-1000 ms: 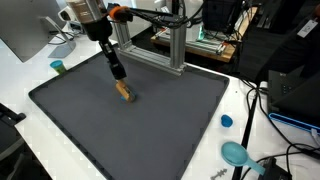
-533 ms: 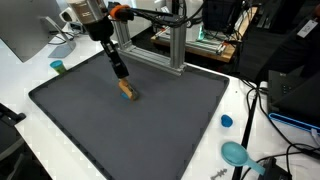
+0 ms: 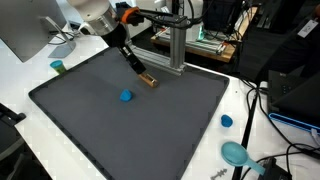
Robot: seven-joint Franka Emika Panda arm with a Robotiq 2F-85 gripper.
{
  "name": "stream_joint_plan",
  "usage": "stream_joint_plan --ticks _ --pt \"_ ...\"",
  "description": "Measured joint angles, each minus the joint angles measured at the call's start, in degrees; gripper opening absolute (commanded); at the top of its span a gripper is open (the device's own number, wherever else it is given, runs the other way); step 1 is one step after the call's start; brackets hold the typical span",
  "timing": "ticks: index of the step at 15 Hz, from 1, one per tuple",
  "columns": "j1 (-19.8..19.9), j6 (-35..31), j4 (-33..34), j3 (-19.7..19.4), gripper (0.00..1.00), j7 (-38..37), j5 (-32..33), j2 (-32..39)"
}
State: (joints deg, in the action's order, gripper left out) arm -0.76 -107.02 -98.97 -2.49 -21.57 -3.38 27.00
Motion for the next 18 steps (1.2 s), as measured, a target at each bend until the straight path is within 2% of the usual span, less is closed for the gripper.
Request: stream_joint_plan --ticks 5,8,12,18 --pt "-1.4 -2.5 0.0 0.2 0.22 2.1 0.6 -2.2" --pt "-2.1 -2.7 0.1 0.8 0.22 5.9 2.1 -4.6" --pt "-2.0 -0.1 2.2 1.5 0.22 16.6 4.4 -5.8" --pt "-1.8 4.9 8.8 3.2 0.22 31.5 5.7 -3.4"
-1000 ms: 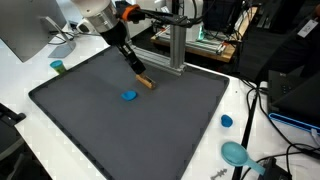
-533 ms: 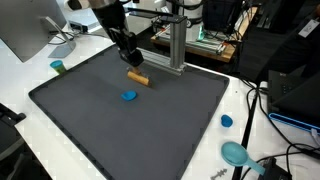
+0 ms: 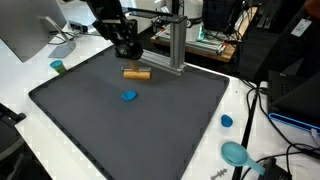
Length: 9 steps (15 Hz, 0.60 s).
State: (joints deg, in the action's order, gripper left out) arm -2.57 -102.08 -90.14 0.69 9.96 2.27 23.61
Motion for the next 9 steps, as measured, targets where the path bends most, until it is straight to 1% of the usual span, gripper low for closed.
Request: stream_joint_plan --ticks 3,4,5,6,9 --pt "0.6 -1.7 2.9 0.8 0.22 2.5 -1.3 2.0" --pt "1.2 -2.6 3.5 0.9 0.47 3.1 -2.6 2.5" --pt "1.5 -2.9 3.6 0.9 0.47 3.3 -2.7 2.8" --pt "1.6 -2.9 3.5 0.9 0.22 3.2 -2.6 3.0" --pt "1.5 -3.0 3.3 1.1 0.22 3.7 -2.6 3.3"
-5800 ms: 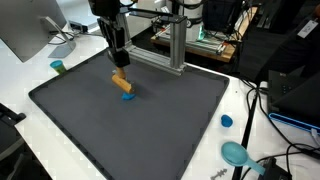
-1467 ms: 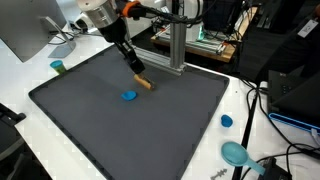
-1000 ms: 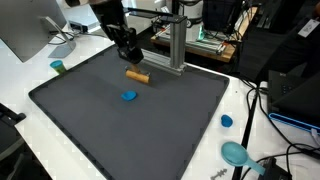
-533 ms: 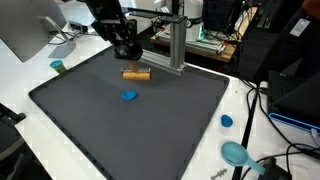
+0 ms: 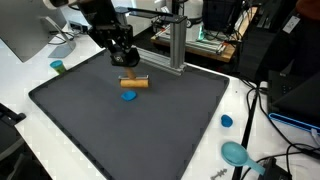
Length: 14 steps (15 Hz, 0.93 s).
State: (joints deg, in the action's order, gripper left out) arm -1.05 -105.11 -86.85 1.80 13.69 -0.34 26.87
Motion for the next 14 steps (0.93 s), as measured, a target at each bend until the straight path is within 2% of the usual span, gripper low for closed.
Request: stream_joint_plan --ticks 4,8,9,12,13,14 --pt "1.8 -1.7 -0.2 1.8 0.22 12.0 -0.5 -0.2" --pt "5.0 0.4 -0.2 3.3 0.22 25.9 -1.5 -1.0" --pt "5.7 1.0 -0.2 3.6 0.47 29.3 -2.1 -1.0" --pt "7.0 2.0 -0.3 4.2 0.47 35.3 -5.0 -0.8" --pt "7.0 2.0 -0.3 4.3 0.22 35.7 -5.1 -0.8" --pt "7.0 2.0 -0.3 4.4 0.22 35.8 -5.1 -0.7"
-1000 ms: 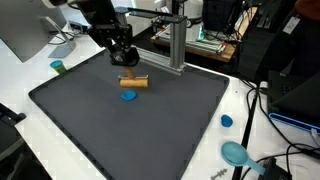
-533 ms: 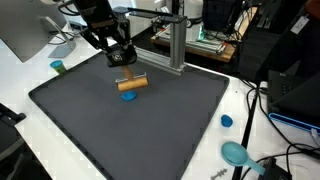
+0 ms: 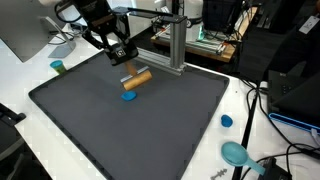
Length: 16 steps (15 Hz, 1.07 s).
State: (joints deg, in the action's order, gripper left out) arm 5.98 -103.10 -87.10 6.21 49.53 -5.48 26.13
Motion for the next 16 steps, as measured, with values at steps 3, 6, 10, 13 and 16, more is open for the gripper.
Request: stream_joint_plan --ticks 3,6,10,13,16 --pt "-0.4 -5.2 -0.4 -0.5 0.22 0.1 1.4 0.5" --pt "-0.1 -10.5 -2.0 -1.5 0.22 1.1 2.7 0.8" --pt "1.3 -11.5 -5.9 -2.2 0.22 3.1 2.5 -0.2" --pt "1.6 -18.0 -12.1 -2.1 0.22 4.7 2.1 -2.3" --pt "1.7 -27.8 -19.2 -2.1 0.22 4.9 1.4 -4.3"
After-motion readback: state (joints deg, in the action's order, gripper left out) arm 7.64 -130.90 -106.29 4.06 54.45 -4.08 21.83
